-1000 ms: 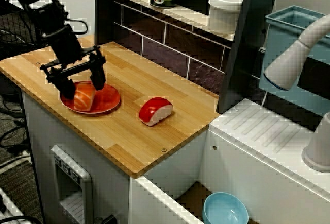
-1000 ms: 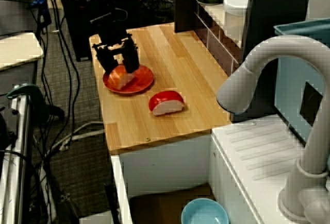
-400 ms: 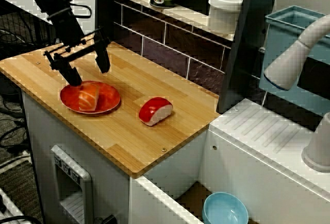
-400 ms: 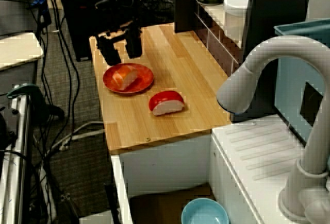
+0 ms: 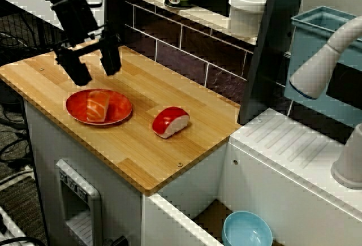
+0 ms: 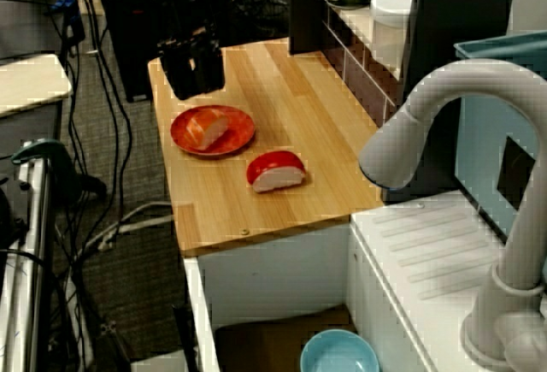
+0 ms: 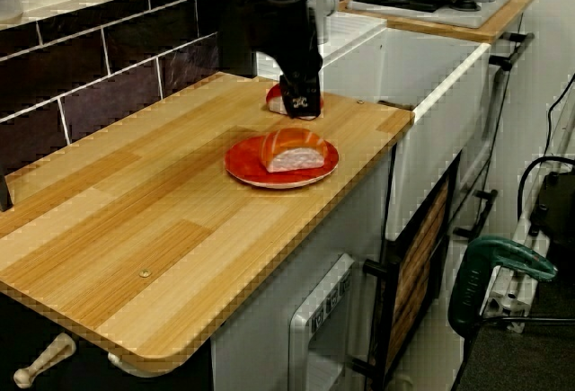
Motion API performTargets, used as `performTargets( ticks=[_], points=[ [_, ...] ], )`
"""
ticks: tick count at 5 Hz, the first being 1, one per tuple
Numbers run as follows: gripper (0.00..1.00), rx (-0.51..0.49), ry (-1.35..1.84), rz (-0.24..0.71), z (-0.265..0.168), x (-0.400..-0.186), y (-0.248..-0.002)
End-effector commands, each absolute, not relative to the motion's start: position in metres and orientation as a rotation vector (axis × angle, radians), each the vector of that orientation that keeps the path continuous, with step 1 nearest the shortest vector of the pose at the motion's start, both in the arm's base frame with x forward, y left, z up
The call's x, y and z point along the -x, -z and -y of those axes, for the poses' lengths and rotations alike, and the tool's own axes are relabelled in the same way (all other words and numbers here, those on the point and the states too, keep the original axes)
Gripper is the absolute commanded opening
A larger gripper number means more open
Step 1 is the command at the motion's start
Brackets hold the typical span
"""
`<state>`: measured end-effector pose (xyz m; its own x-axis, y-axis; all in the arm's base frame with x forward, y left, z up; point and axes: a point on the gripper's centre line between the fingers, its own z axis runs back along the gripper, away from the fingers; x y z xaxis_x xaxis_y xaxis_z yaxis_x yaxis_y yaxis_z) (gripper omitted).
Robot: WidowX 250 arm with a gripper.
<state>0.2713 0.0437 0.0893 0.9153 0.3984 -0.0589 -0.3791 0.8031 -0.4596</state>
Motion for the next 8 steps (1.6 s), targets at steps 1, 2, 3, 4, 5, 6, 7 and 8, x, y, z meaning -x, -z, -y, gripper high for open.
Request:
performTargets(
  ticks=[1, 2, 3, 4, 5, 6, 7, 8],
  points=[
    [1.00, 0.345, 0.029, 0.082, -0.004, -0.282, -0.106],
    [1.00, 0.288, 0.101, 0.084, 0.007, -0.289, -0.101],
    [1.00, 0.238, 0.195, 0.081, 0.014, -0.300, -0.099],
    [1.00, 0.197, 0.262, 0.114, 0.013, -0.314, -0.096],
    [1.00, 0.221, 0.252, 0.097, 0.011, -0.325, -0.083],
    [1.00, 0.153, 0.278, 0.101, 0.009, -0.334, -0.072],
    [1.00, 0.129, 0.322, 0.087, 0.004, -0.338, -0.068],
    [1.00, 0.121, 0.364, 0.062, 0.001, -0.336, -0.072]
  ],
)
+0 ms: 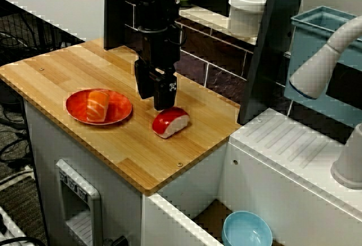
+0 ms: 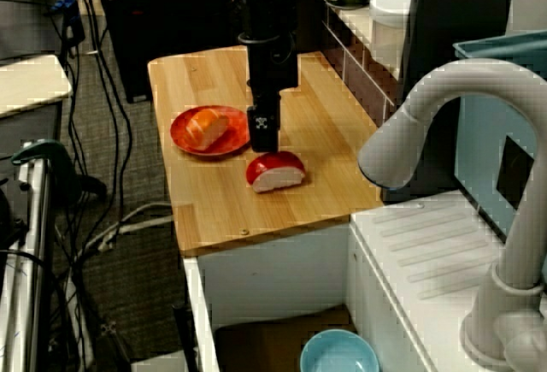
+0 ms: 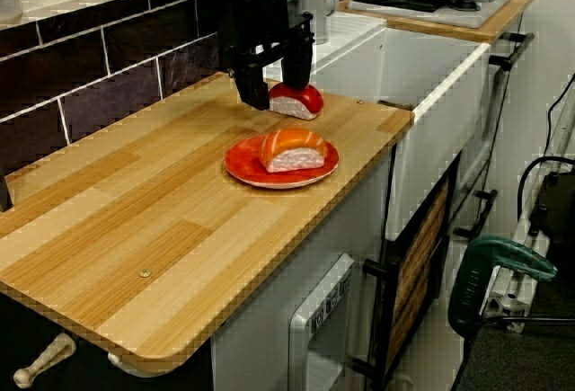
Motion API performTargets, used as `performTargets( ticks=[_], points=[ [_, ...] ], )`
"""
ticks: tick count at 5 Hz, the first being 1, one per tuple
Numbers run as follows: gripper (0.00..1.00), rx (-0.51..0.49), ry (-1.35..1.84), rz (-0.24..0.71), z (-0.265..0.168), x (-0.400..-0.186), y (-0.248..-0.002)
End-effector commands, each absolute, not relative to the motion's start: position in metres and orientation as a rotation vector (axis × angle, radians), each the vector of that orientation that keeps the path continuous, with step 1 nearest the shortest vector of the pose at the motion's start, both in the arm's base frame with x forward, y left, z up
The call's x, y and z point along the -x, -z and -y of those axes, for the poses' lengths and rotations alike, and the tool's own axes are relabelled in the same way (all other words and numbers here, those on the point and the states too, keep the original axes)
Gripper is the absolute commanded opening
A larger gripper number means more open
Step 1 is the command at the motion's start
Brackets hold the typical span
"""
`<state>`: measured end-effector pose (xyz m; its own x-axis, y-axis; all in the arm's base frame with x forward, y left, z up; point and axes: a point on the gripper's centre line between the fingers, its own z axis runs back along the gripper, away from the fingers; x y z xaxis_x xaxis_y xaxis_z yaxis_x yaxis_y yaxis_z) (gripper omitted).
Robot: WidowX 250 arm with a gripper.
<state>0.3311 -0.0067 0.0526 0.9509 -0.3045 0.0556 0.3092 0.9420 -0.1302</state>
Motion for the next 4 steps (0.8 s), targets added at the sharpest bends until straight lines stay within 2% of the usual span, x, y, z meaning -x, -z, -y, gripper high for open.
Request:
performTargets(
  ticks=[1, 3, 4],
  points=[
    [1.00, 0.099, 0.396, 0.043, -0.002, -0.334, -0.074],
    [1.00, 0.068, 0.427, 0.024, -0.015, -0.336, -0.074],
    [1.00, 0.043, 0.419, 0.050, -0.022, -0.333, -0.070]
  ],
)
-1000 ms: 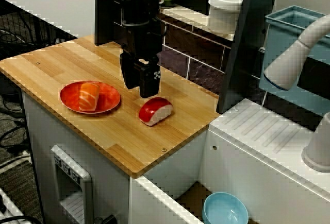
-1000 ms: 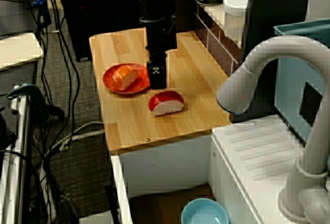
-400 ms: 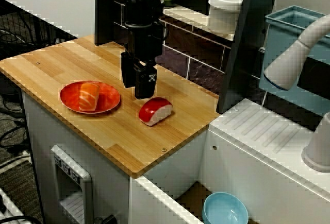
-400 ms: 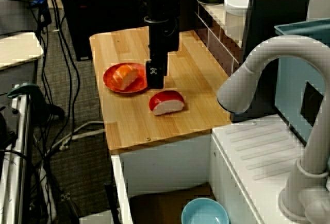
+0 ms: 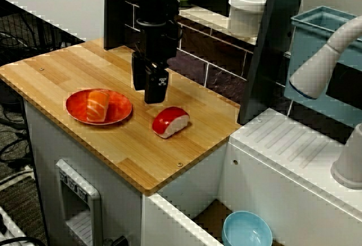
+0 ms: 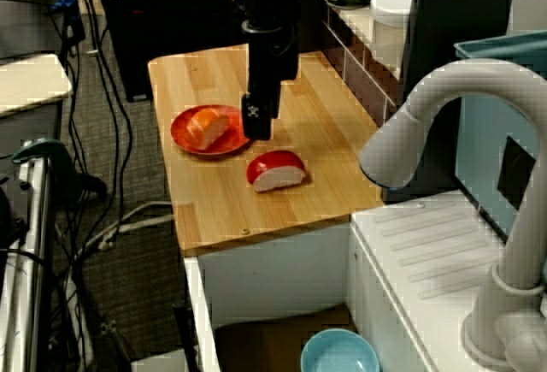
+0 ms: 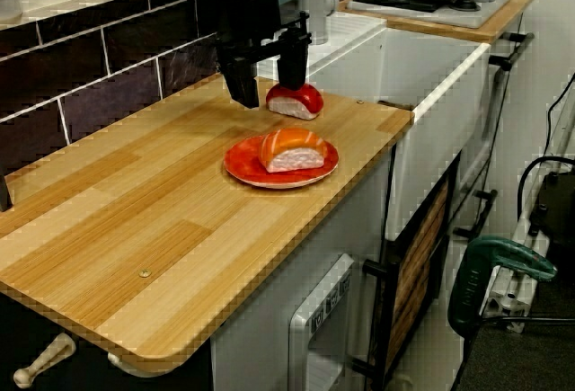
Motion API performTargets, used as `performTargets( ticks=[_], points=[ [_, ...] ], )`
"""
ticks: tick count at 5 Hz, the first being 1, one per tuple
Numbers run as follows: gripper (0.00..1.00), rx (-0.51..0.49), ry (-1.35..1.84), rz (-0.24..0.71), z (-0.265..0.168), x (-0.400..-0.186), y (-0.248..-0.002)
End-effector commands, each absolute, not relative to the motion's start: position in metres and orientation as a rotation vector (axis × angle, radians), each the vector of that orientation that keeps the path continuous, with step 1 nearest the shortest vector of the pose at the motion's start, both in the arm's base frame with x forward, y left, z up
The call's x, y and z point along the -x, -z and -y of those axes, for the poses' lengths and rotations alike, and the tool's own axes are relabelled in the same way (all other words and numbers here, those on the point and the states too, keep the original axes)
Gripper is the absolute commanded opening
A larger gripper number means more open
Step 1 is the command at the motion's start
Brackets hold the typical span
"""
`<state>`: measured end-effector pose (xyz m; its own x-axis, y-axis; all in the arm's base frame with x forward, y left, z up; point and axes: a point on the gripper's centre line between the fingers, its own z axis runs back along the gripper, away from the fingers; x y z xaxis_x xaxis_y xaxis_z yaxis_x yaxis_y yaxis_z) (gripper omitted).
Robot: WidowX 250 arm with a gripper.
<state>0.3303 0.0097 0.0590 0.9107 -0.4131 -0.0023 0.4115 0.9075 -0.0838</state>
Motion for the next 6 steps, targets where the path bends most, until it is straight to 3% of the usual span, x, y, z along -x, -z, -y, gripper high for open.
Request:
performTargets(
  ticks=[1, 2, 6],
  points=[
    [1.00, 0.011, 0.418, 0.043, -0.027, -0.336, -0.064],
    [0.00, 0.002, 0.408, 0.046, -0.033, -0.338, -0.059],
    [0.00, 0.033, 0.373, 0.023, -0.016, -0.335, -0.049]
  ],
)
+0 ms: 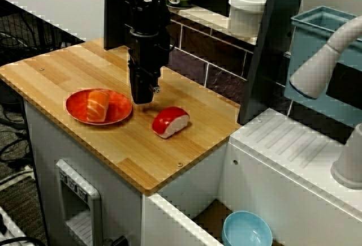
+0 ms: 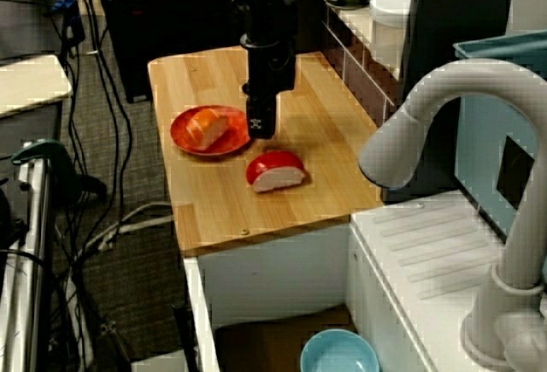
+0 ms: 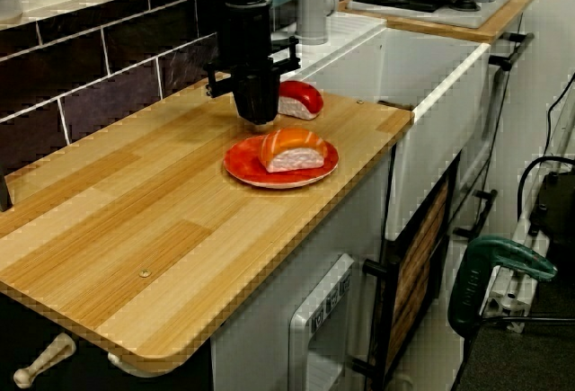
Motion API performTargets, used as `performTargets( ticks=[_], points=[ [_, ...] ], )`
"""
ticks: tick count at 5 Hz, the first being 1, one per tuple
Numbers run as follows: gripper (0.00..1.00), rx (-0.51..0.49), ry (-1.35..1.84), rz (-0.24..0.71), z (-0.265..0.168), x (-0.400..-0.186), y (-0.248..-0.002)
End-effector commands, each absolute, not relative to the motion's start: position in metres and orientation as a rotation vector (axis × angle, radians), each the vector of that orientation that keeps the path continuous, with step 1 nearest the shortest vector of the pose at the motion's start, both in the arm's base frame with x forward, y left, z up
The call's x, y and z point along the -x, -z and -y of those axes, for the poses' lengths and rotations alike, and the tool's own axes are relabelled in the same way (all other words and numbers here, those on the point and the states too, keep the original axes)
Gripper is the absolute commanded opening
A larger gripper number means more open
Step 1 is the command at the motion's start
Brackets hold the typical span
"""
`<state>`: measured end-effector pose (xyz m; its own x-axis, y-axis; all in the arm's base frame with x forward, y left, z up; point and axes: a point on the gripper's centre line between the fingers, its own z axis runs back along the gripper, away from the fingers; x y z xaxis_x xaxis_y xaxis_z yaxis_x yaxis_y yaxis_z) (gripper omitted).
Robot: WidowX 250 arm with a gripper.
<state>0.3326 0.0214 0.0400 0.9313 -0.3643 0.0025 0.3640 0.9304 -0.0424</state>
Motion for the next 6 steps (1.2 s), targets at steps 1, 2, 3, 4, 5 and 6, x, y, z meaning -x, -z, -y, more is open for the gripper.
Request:
performTargets(
  ticks=[1, 2, 3, 4, 5, 6],
  points=[
    [0.00, 0.083, 0.359, -0.007, -0.006, -0.332, -0.045],
    [0.00, 0.147, 0.291, -0.068, 0.012, -0.327, -0.042],
    [0.00, 0.226, 0.295, -0.117, 0.035, -0.321, -0.039],
    [0.00, 0.303, 0.282, -0.166, 0.054, -0.319, -0.039],
    [0.00, 0.363, 0.268, -0.221, 0.064, -0.322, -0.039],
    [0.00, 0.396, 0.267, -0.254, 0.075, -0.322, -0.039]
  ],
)
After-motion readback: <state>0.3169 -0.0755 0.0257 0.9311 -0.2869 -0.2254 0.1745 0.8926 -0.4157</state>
